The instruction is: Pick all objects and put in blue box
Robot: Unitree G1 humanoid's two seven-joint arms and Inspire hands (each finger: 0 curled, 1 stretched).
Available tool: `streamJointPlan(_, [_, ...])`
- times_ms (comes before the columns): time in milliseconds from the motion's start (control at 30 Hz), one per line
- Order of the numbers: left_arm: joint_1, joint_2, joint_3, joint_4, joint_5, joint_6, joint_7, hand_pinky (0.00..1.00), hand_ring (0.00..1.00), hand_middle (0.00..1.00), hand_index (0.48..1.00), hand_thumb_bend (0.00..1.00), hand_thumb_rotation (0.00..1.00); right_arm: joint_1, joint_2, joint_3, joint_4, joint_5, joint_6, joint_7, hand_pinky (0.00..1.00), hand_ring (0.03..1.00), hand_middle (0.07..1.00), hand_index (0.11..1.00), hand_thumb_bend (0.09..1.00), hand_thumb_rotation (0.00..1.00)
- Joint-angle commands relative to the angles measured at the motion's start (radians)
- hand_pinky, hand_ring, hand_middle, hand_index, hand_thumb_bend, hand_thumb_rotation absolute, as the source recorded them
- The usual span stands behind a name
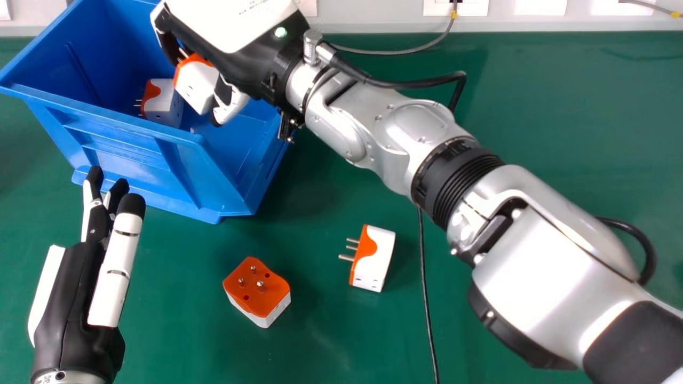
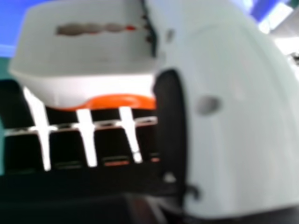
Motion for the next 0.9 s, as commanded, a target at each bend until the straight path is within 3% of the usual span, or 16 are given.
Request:
streamJointPlan(0, [0.012, -0.003, -0.006, -0.034, -0.001, -0.024, 0.000, 1.00, 1.00, 1.00, 1.000, 0.50, 0.91, -0.052, 0.015, 0.002, 0.001, 0.008, 0.014, -0.017, 0.34, 0.449, 0.501, 0.460, 0.500, 0.00])
streamJointPlan(200, [0.016, -0.004, -0.011, -0.036, -0.001, -0.027, 0.002, 1.00, 1.00, 1.00, 1.000, 0.50, 0.90, -0.027, 0.018, -0.001, 0.010, 0.023, 0.019, 0.023, 0.35, 0.455, 0.485, 0.452, 0.501, 0.00])
streamJointPlan(300, [0.013, -0.005, -0.014, -0.029, 0.004, -0.034, 0.005, 1.00, 1.00, 1.00, 1.000, 0.50, 0.90, -0.009, 0.005, -0.027, 0.006, 0.057, -0.005, 0.081, 0.35, 0.455, 0.479, 0.452, 0.501, 0.00])
streamJointPlan(367, [0.015, -0.006, -0.018, -0.041, 0.011, -0.027, 0.011, 1.00, 1.00, 1.00, 1.000, 0.50, 0.90, 0.001, -0.002, -0.039, 0.002, 0.077, -0.011, 0.114, 0.35, 0.460, 0.502, 0.461, 0.499, 0.00])
streamJointPlan(400, [0.015, -0.005, -0.020, -0.045, 0.014, -0.025, 0.013, 1.00, 1.00, 1.00, 1.000, 0.50, 0.90, 0.003, -0.003, -0.041, 0.000, 0.082, -0.011, 0.122, 0.37, 0.543, 0.581, 0.538, 0.481, 0.00])
streamJointPlan(467, [0.016, -0.002, -0.019, -0.048, 0.019, -0.020, 0.016, 1.00, 1.00, 1.00, 1.000, 0.50, 0.90, 0.012, -0.006, -0.033, -0.004, 0.077, 0.003, 0.112, 0.54, 0.690, 0.724, 0.677, 0.572, 0.00])
streamJointPlan(533, [0.016, 0.002, -0.018, -0.045, 0.020, -0.019, 0.018, 1.00, 1.00, 1.00, 1.000, 0.50, 0.90, 0.018, -0.008, -0.022, -0.005, 0.069, 0.013, 0.096, 0.54, 0.690, 0.724, 0.677, 0.572, 0.00])
streamJointPlan(667, [0.011, 0.007, -0.020, -0.038, 0.025, -0.018, 0.022, 1.00, 1.00, 1.00, 1.000, 0.50, 0.90, 0.031, -0.009, -0.001, -0.005, 0.055, 0.033, 0.065, 0.75, 0.874, 0.887, 0.867, 0.733, 0.07])
streamJointPlan(867, [0.004, 0.011, -0.019, -0.033, 0.022, -0.016, 0.023, 1.00, 1.00, 1.00, 1.000, 0.50, 0.90, 0.038, -0.016, 0.011, -0.006, 0.046, 0.047, 0.051, 0.88, 0.967, 0.971, 0.966, 0.845, 0.17])
